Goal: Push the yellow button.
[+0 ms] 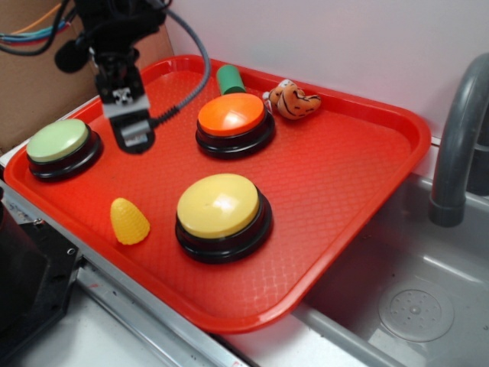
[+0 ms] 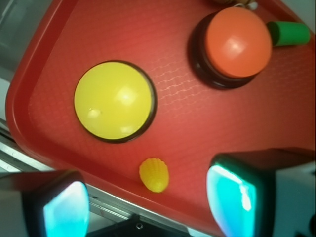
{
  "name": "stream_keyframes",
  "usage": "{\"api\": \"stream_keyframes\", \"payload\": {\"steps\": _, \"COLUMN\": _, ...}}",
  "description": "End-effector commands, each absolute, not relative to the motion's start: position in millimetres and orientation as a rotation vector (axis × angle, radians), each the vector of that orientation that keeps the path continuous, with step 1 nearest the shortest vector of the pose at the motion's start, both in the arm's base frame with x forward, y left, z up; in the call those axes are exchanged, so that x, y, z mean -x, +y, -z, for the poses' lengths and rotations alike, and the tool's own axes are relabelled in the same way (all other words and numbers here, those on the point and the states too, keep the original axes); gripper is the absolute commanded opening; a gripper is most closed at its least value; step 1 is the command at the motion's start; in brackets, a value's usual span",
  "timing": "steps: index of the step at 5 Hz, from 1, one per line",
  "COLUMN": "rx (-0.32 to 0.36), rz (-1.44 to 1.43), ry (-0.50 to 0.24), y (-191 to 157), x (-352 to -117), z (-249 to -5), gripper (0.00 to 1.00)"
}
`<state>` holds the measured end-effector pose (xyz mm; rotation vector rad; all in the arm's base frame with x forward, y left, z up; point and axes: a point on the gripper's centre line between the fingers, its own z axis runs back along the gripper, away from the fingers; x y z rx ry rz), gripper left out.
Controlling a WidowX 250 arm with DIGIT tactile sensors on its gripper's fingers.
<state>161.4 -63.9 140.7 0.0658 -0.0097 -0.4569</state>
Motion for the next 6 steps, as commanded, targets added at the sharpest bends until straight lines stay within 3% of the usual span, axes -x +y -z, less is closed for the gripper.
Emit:
{"api": "stream_keyframes", "payload": {"steps": 1, "rx": -0.041, "rz": 0.478, "ry": -0.051, "y": -75.5, "x": -163.9, "z": -165.0, "gripper": 1.00}}
{"api": "stream_keyframes", "payload": {"steps": 4, "rx": -0.030, "rz": 0.464, "ry": -0.060, "y": -75.8, "x": -161.9, "z": -172.6, "gripper": 1.00}}
{"api": "stream_keyframes", "payload": {"steps": 6, "rx": -0.023, "rz": 0.476, "ry": -0.110, "y": -73.2, "x": -155.9, "z": -182.6, "gripper": 1.00}}
